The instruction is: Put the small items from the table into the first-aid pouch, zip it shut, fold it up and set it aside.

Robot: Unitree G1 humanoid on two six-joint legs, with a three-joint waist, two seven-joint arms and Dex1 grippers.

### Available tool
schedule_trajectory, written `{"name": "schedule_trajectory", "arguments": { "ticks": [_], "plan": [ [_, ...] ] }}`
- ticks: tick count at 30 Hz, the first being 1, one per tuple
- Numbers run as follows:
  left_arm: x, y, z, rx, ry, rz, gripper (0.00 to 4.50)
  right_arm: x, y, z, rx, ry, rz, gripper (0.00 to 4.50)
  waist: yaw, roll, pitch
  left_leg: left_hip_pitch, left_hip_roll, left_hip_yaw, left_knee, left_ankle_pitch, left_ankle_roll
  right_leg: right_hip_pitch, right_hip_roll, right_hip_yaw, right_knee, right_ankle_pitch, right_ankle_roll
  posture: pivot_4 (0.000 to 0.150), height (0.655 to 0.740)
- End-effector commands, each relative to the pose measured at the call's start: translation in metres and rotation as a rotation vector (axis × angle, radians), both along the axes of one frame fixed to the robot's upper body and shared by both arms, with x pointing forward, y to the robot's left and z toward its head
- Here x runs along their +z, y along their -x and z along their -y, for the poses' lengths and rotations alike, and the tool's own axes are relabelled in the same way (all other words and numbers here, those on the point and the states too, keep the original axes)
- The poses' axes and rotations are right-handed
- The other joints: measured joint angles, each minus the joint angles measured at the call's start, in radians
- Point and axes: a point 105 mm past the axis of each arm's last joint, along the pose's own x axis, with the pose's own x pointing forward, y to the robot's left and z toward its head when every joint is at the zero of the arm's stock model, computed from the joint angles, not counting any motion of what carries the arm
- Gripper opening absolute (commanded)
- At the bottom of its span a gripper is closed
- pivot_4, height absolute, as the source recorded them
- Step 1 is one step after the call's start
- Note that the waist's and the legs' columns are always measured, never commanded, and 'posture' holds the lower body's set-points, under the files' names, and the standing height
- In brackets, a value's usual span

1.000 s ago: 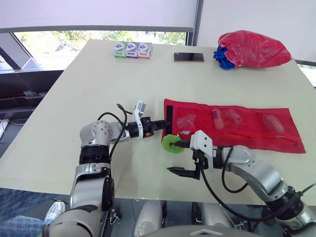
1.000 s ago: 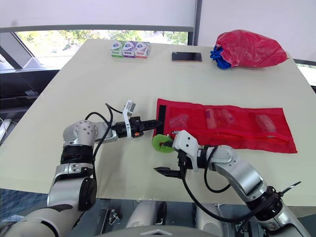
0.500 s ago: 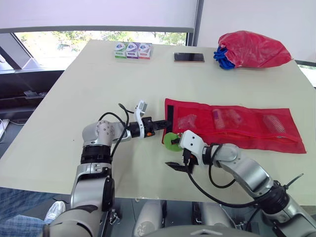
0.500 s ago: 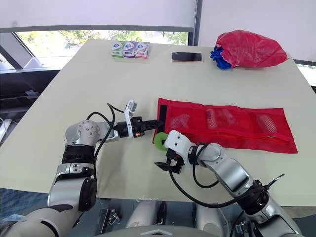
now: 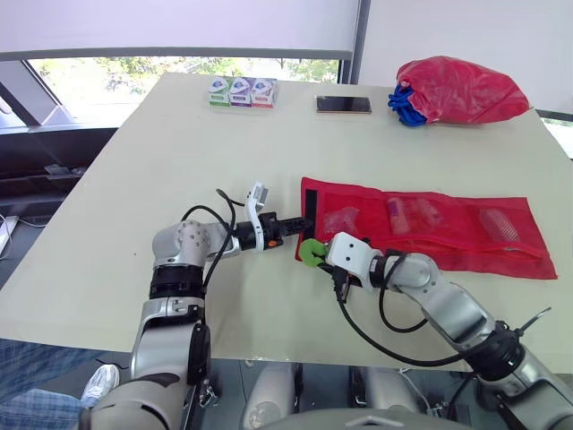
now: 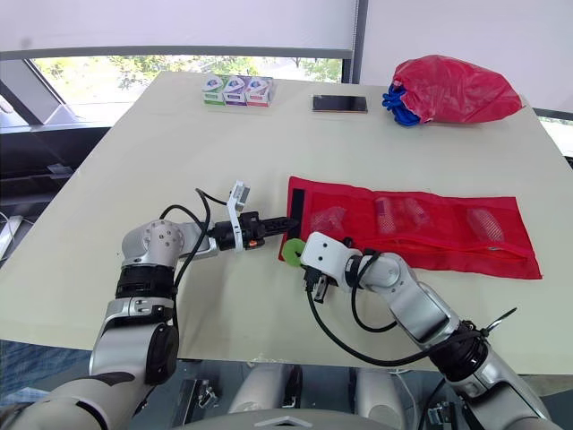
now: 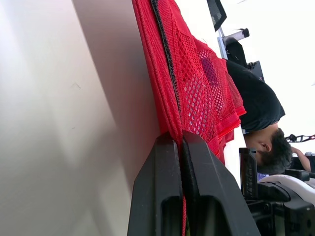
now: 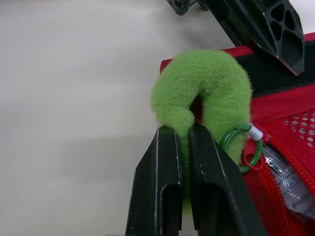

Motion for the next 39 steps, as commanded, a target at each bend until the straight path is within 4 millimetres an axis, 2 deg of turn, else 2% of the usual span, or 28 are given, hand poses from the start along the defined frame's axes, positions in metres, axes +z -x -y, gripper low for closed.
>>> {"name": "schedule_trajectory", "arguments": {
  "ticks": [1,6,7,10,14,18,21,25,31,32,35,39],
  "plan": [
    [-0.002,0.001,0.002,-0.008,0.006,0.007,0.00,0.027,0.001,0.012,-0.038,-0.104,0.026,0.04,-0.001,0.000,0.000,0.000,0.000,0.000,0.000,0.000,0.000,0.000,0.000,0.000,0.000,0.000,0.000,0.150,0.7400],
    [-0.002,-0.003,-0.009,0.015,-0.013,0.027,0.00,0.070,0.020,0.027,-0.050,-0.394,-0.022,0.04,-0.003,0.000,0.000,-0.001,0.000,-0.002,0.000,-0.001,0.002,0.000,0.000,-0.002,0.000,0.000,0.001,0.150,0.7400],
    [-0.002,-0.006,-0.012,0.025,-0.022,0.033,0.00,0.075,0.022,0.036,-0.089,-0.458,-0.048,0.04,-0.004,0.001,0.000,-0.001,0.001,-0.002,0.000,-0.001,0.002,0.000,0.000,-0.002,0.000,0.001,0.002,0.150,0.7400],
    [-0.001,-0.010,-0.020,0.048,-0.041,0.043,0.00,0.079,0.027,0.058,-0.181,-0.554,-0.098,0.04,-0.003,0.001,0.000,-0.001,0.001,-0.003,-0.001,-0.002,0.003,0.000,0.000,-0.003,0.000,0.001,0.001,0.150,0.7400],
    [-0.002,-0.011,-0.027,0.057,-0.064,0.048,0.00,0.082,0.029,0.081,-0.337,-0.787,-0.190,0.04,-0.004,0.001,0.000,0.000,0.002,-0.002,-0.001,-0.002,0.003,0.000,-0.002,-0.002,0.000,-0.001,-0.002,0.150,0.7400],
    [-0.003,-0.010,-0.032,0.061,-0.076,0.049,0.00,0.075,0.028,0.099,-0.469,-0.895,-0.236,0.04,-0.004,0.002,0.001,-0.001,0.002,-0.002,-0.001,-0.002,0.003,-0.001,-0.004,-0.002,0.000,-0.001,-0.002,0.150,0.7400],
    [-0.001,-0.010,-0.034,0.062,-0.080,0.052,0.00,0.070,0.027,0.113,-0.556,-0.940,-0.245,0.04,-0.009,0.002,0.001,-0.001,0.002,-0.001,-0.002,-0.002,0.003,-0.001,-0.004,-0.002,-0.001,0.000,-0.002,0.150,0.7400],
    [0.000,-0.010,-0.043,0.081,-0.104,0.058,0.00,0.058,0.029,0.143,-0.704,-0.931,-0.218,0.04,-0.015,0.002,0.001,-0.001,0.002,-0.001,-0.002,-0.002,0.003,-0.001,-0.004,-0.002,0.000,-0.001,-0.002,0.150,0.7400],
    [0.002,-0.008,-0.052,0.093,-0.122,0.061,0.00,0.051,0.034,0.188,-0.854,-0.898,-0.146,0.04,-0.031,0.002,0.001,0.000,0.002,0.000,-0.002,-0.002,0.004,-0.001,-0.001,0.000,-0.001,-0.001,-0.002,0.150,0.7400],
    [0.002,-0.008,-0.054,0.096,-0.127,0.062,0.00,0.050,0.035,0.202,-0.894,-0.891,-0.122,0.04,-0.030,0.002,0.001,0.000,0.003,0.001,-0.002,-0.002,0.004,-0.001,-0.001,0.000,0.000,-0.001,-0.002,0.150,0.7400],
    [0.006,-0.007,-0.065,0.114,-0.151,0.069,0.00,0.051,0.039,0.260,-1.078,-0.840,-0.007,0.04,-0.029,0.002,0.001,0.000,0.003,0.001,-0.002,-0.002,0.004,-0.001,0.000,0.000,-0.001,-0.001,-0.002,0.150,0.7400],
    [0.009,-0.008,-0.079,0.142,-0.177,0.078,0.00,0.049,0.042,0.297,-1.220,-0.781,0.072,0.04,-0.031,0.002,0.001,0.000,0.003,0.003,-0.004,-0.003,0.004,-0.002,0.001,0.002,-0.001,-0.001,-0.002,0.150,0.7400]
  ]
}}
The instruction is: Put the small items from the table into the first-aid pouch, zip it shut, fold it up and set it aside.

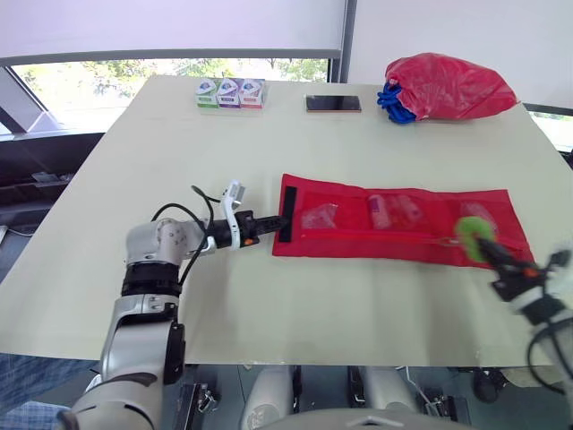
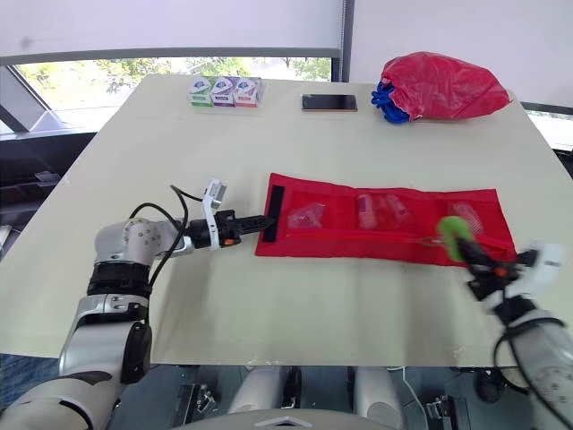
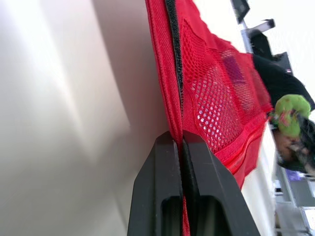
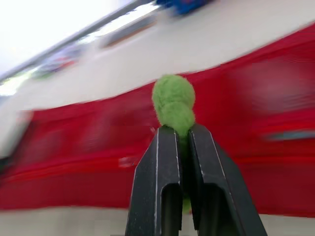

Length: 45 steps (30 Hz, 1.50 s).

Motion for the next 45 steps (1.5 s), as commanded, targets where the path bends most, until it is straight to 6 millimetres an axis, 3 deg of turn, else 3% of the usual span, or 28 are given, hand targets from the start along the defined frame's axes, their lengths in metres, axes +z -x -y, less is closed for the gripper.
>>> {"name": "schedule_trajectory", "arguments": {
  "ticks": [1,3,6,12,18,21,27,28,33,38,42,44,45],
  "plan": [
    [0.010,-0.003,-0.023,0.057,-0.039,0.045,0.00,0.009,0.005,0.039,-0.175,0.079,0.029,0.04,-0.001,0.000,0.000,0.001,0.001,0.000,-0.001,0.000,0.000,0.000,0.000,0.000,0.000,0.000,0.000,0.150,0.7400],
    [0.011,-0.003,-0.034,0.083,-0.059,0.049,0.00,0.007,0.008,0.062,-0.286,0.116,0.008,0.04,0.001,0.001,0.000,0.001,0.001,0.000,-0.002,0.000,0.000,0.000,0.000,0.001,0.000,0.000,0.000,0.150,0.7400],
    [0.011,-0.002,-0.045,0.113,-0.082,0.053,0.00,0.005,0.010,0.076,-0.353,0.145,0.000,0.04,0.001,0.001,0.000,0.002,0.001,0.001,-0.002,0.000,0.000,0.000,0.000,0.002,0.000,0.000,0.000,0.150,0.7400],
    [0.012,-0.002,-0.051,0.129,-0.094,0.060,0.00,0.002,0.006,0.082,-0.400,0.173,-0.006,0.04,0.002,0.001,0.000,0.002,0.001,0.002,-0.002,0.000,0.000,0.000,-0.003,0.003,0.000,0.000,0.000,0.150,0.7400],
    [0.012,0.000,-0.051,0.122,-0.104,0.066,0.00,0.003,0.002,0.072,-0.332,0.167,0.016,0.04,0.002,0.001,0.001,0.002,0.001,0.002,-0.003,0.000,0.000,0.000,-0.004,0.003,0.000,0.000,0.000,0.150,0.7400],
    [0.013,0.000,-0.055,0.125,-0.114,0.071,0.00,0.005,0.006,0.071,-0.295,0.154,0.019,1.05,0.002,0.001,0.001,0.002,0.001,0.001,-0.003,0.000,0.000,0.000,-0.004,0.003,0.000,0.000,0.000,0.150,0.7400],
    [0.015,0.010,-0.072,0.155,-0.130,0.056,0.00,0.007,0.018,0.063,-0.241,0.173,0.009,4.08,-0.001,0.001,0.001,0.005,0.001,0.004,-0.006,0.000,0.000,0.000,-0.004,0.006,0.000,0.000,-0.001,0.150,0.7400],
    [0.014,0.012,-0.075,0.164,-0.133,0.053,0.00,0.007,0.020,0.058,-0.222,0.167,0.013,4.36,-0.001,0.001,0.001,0.005,0.002,0.003,-0.006,0.000,0.000,0.000,-0.005,0.006,0.000,0.000,-0.001,0.150,0.7400],
    [0.016,0.018,-0.085,0.170,-0.146,0.062,0.00,0.009,0.024,0.010,-0.019,0.081,0.022,4.36,0.000,0.000,0.000,0.005,0.002,0.002,-0.009,0.000,0.000,0.000,-0.005,0.006,0.000,-0.001,-0.002,0.150,0.7400],
    [0.014,0.017,-0.093,0.154,-0.245,0.097,1.88,0.002,0.021,-0.025,0.091,0.000,-0.006,4.50,0.002,0.000,0.000,0.006,0.003,0.003,-0.009,0.000,-0.001,0.000,-0.007,0.006,-0.001,-0.002,-0.003,0.150,0.7400],
    [0.026,0.017,-0.090,0.089,-0.281,0.200,3.31,-0.011,0.024,-0.041,0.132,-0.094,-0.052,4.50,0.006,0.000,0.000,0.006,0.003,0.003,-0.010,0.000,-0.001,0.000,-0.009,0.005,-0.001,-0.002,-0.003,0.150,0.7400],
    [0.029,0.019,-0.089,0.042,-0.346,0.250,4.28,-0.014,0.025,-0.050,0.132,-0.159,-0.064,4.50,0.005,0.000,0.000,0.006,0.003,0.003,-0.012,0.000,-0.001,-0.001,-0.015,-0.001,-0.001,-0.003,-0.005,0.150,0.7400],
    [0.031,0.020,-0.087,0.014,-0.375,0.275,4.43,-0.016,0.025,-0.053,0.131,-0.179,-0.073,4.50,0.005,0.000,0.000,0.006,0.003,0.003,-0.013,0.000,-0.001,-0.002,-0.017,-0.003,-0.001,-0.003,-0.006,0.150,0.7400]
  ]
}}
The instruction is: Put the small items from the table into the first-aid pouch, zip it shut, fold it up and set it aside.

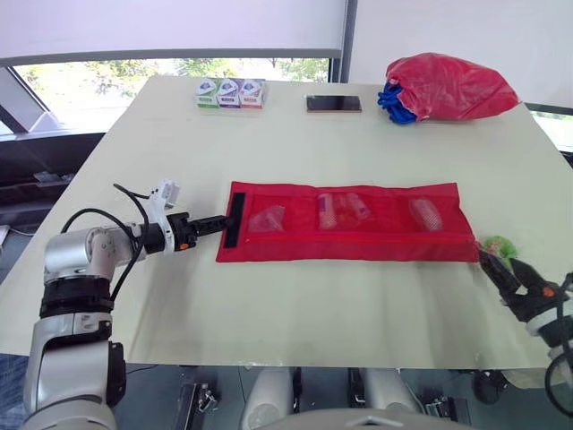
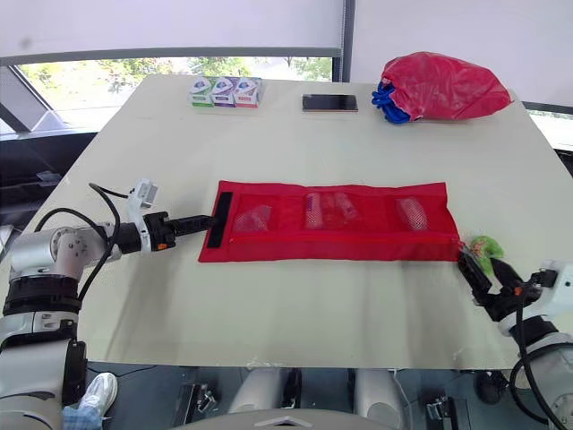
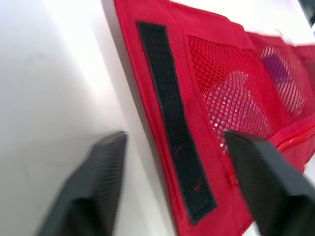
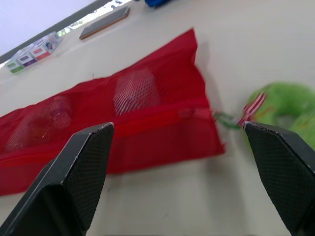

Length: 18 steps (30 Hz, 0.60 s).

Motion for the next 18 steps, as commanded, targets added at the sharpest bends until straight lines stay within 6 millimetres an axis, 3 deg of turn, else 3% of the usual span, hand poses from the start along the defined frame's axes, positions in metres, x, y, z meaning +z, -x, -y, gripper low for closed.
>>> {"name": "schedule_trajectory", "arguments": {
  "ticks": [1,5,9,13,18],
  "plan": [
    [0.021,0.001,0.010,-0.124,-0.120,0.129,4.43,0.004,-0.002,-0.015,0.004,-0.065,0.001,4.50,0.000,0.000,0.000,0.000,0.000,0.001,-0.001,0.000,0.000,-0.001,-0.005,-0.006,0.000,0.000,0.000,0.150,0.7400],
    [0.061,0.008,0.051,-0.357,-0.086,0.349,4.43,-0.010,-0.009,-0.019,-0.047,-0.145,-0.070,4.50,0.001,-0.001,0.000,-0.005,0.000,0.001,-0.001,0.000,-0.001,-0.005,-0.025,-0.022,-0.001,0.001,-0.001,0.150,0.7400],
    [0.095,0.035,0.086,-0.598,0.050,0.446,4.43,-0.021,-0.019,-0.013,-0.133,-0.219,-0.131,4.50,0.000,-0.001,-0.001,-0.009,0.000,0.001,0.000,0.000,-0.001,-0.008,-0.034,-0.031,-0.002,0.001,-0.001,0.150,0.7400],
    [0.107,0.060,0.105,-0.804,0.079,0.460,4.43,-0.015,-0.032,-0.018,-0.153,-0.335,-0.117,4.50,-0.006,-0.001,-0.001,-0.009,0.000,0.000,0.000,0.000,-0.001,-0.008,-0.036,-0.039,-0.002,0.001,0.000,0.150,0.7400],
    [0.116,0.073,0.119,-0.939,0.068,0.507,4.43,-0.010,-0.047,-0.031,-0.135,-0.406,-0.106,4.50,-0.003,-0.001,0.000,-0.004,-0.001,-0.001,0.001,0.001,-0.001,-0.001,-0.027,-0.042,-0.002,0.001,0.001,0.150,0.7400]
  ]
}}
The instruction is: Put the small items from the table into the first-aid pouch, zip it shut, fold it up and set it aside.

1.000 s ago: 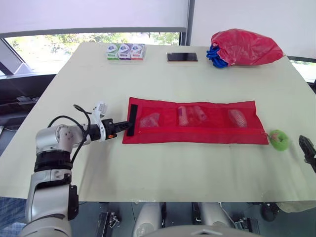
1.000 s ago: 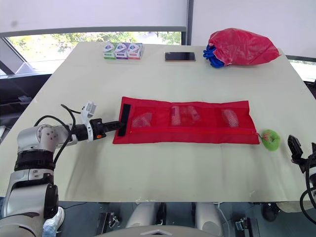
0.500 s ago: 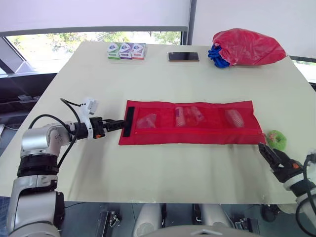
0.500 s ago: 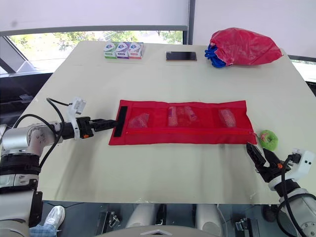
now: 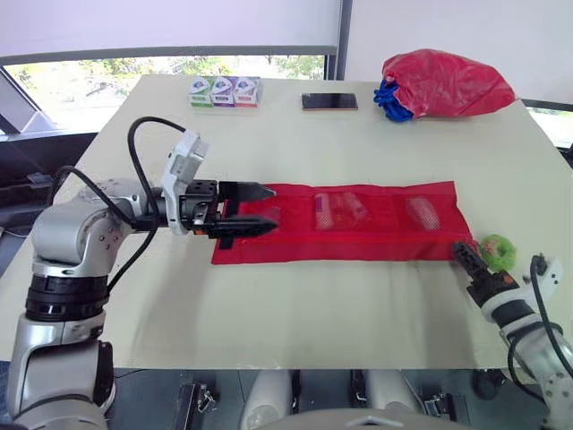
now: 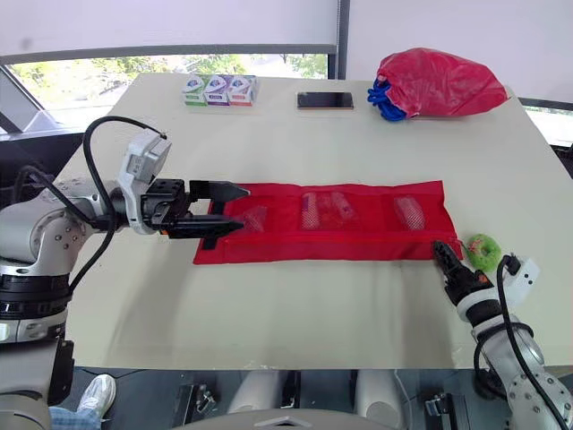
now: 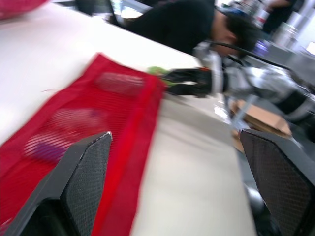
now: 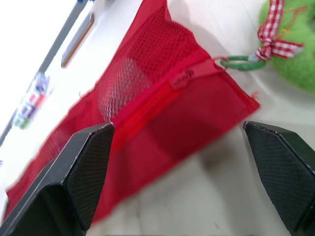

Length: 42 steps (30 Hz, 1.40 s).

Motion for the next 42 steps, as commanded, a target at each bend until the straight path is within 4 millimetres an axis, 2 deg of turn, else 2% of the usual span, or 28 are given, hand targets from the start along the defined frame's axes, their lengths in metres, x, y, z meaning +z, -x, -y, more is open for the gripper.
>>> {"name": "schedule_trajectory", "arguments": {
  "ticks": [1,6,7,9,10,12,14,15,17,21,23,25,27,29,31,35,39,42],
  "plan": [
    [0.015,0.011,0.013,-0.110,-0.008,0.081,4.43,0.002,-0.010,-0.012,0.016,-0.053,0.021,4.50,0.000,-0.001,0.001,0.002,0.000,-0.001,0.000,0.000,0.000,0.002,0.005,0.002,0.000,0.000,0.000,0.150,0.7400],
    [0.018,0.014,0.019,-0.139,-0.016,0.108,4.43,0.007,-0.018,-0.010,-0.010,-0.012,0.084,4.50,-0.002,-0.001,0.001,0.004,0.001,-0.001,0.000,0.000,0.000,0.003,0.015,0.012,0.000,-0.002,0.004,0.150,0.7400],
    [0.018,0.014,0.019,-0.140,-0.018,0.115,4.49,0.004,-0.018,-0.008,-0.015,0.014,0.074,4.25,-0.002,-0.001,0.001,0.004,0.001,-0.001,0.000,0.000,0.000,0.003,0.016,0.015,0.000,-0.002,0.004,0.150,0.7400],
    [0.018,0.014,0.019,-0.140,-0.022,0.122,4.50,0.000,-0.018,-0.007,-0.012,0.048,0.067,3.65,-0.001,-0.001,0.001,0.004,0.001,-0.002,0.000,0.000,0.000,0.003,0.022,0.022,0.000,-0.002,0.003,0.150,0.7400],
    [0.018,0.014,0.019,-0.141,-0.023,0.126,4.50,0.000,-0.018,-0.006,-0.024,0.049,0.073,3.00,-0.001,-0.001,0.001,0.004,0.001,-0.002,0.000,0.000,0.000,0.003,0.023,0.024,0.000,-0.002,0.003,0.150,0.7400],
    [0.018,0.012,0.019,-0.137,-0.019,0.129,4.50,0.003,-0.019,-0.002,-0.046,0.041,0.093,2.37,-0.001,-0.001,0.001,0.004,0.001,-0.002,0.000,0.000,0.000,0.003,0.023,0.026,0.000,-0.002,0.003,0.150,0.7400],
    [0.016,0.010,0.018,-0.130,-0.026,0.137,4.50,0.008,-0.017,0.005,-0.064,0.059,0.121,1.28,-0.001,-0.001,0.002,0.004,0.001,-0.001,0.000,0.000,0.000,0.003,0.023,0.027,0.000,-0.002,0.004,0.150,0.7400],
    [0.015,0.009,0.017,-0.126,-0.028,0.137,4.50,0.010,-0.015,0.010,-0.073,0.081,0.129,1.01,-0.001,-0.001,0.002,0.004,0.001,-0.001,0.000,0.000,0.000,0.003,0.023,0.027,0.000,-0.002,0.004,0.150,0.7400],
    [0.014,0.009,0.017,-0.122,-0.025,0.135,4.50,0.011,-0.009,0.021,-0.070,0.192,0.126,0.05,-0.001,-0.001,0.002,0.004,0.001,-0.001,0.000,0.000,0.000,0.003,0.023,0.027,0.000,-0.003,0.005,0.150,0.7400],
    [0.015,0.008,0.016,-0.118,-0.018,0.135,4.50,0.021,0.005,0.052,-0.099,0.316,0.143,0.05,0.010,0.000,0.002,0.003,-0.002,-0.003,0.000,0.000,0.000,0.004,0.024,0.030,0.001,-0.004,0.006,0.150,0.7400],
    [0.015,0.006,0.015,-0.108,-0.022,0.154,4.50,0.035,0.013,0.065,-0.078,0.426,0.175,0.05,0.009,0.000,0.002,0.003,-0.003,-0.003,0.000,0.000,0.000,0.004,0.023,0.032,0.001,-0.004,0.006,0.150,0.7400],
    [0.013,0.005,0.014,-0.104,-0.033,0.170,4.50,0.051,0.020,0.073,-0.016,0.626,0.221,0.05,0.009,0.000,0.002,0.003,-0.004,-0.002,0.000,0.000,0.001,0.004,0.023,0.033,0.000,-0.004,0.007,0.150,0.7400],
    [0.012,0.004,0.013,-0.101,-0.035,0.179,4.50,0.069,0.023,0.072,0.047,0.724,0.290,0.05,0.008,0.000,0.002,0.003,-0.004,-0.002,0.000,0.000,0.001,0.004,0.024,0.033,0.000,-0.006,0.010,0.150,0.7400],
    [0.012,0.004,0.011,-0.100,-0.036,0.182,4.50,0.090,0.024,0.064,0.117,0.802,0.377,0.05,0.004,0.001,0.003,0.004,-0.003,-0.002,0.000,0.000,0.001,0.004,0.025,0.034,0.001,-0.006,0.011,0.150,0.7400],
    [0.012,0.003,0.010,-0.098,-0.037,0.189,4.50,0.107,0.023,0.046,0.236,0.883,0.451,0.05,-0.001,0.001,0.003,0.005,-0.003,-0.001,0.000,0.000,0.001,0.004,0.026,0.036,0.002,-0.006,0.011,0.150,0.7400],
    [0.011,0.002,0.007,-0.096,-0.040,0.198,4.50,0.119,0.018,-0.008,0.511,0.973,0.534,0.05,-0.001,0.000,0.003,0.006,0.000,-0.001,0.000,0.000,0.000,0.005,0.031,0.039,0.003,-0.007,0.011,0.150,0.7400],
    [0.011,0.001,0.006,-0.088,-0.045,0.216,4.50,0.105,0.017,-0.081,0.894,1.109,0.611,0.05,-0.002,-0.001,0.003,0.007,0.001,-0.001,0.001,0.000,0.000,0.005,0.036,0.044,0.003,-0.007,0.011,0.150,0.7400],
    [0.011,0.002,0.006,-0.084,-0.045,0.220,4.50,0.084,0.017,-0.104,1.079,1.232,0.596,0.05,0.004,-0.002,0.004,0.005,0.001,-0.002,0.001,0.000,0.000,0.004,0.038,0.046,0.003,-0.007,0.010,0.150,0.7400]
  ]
}}
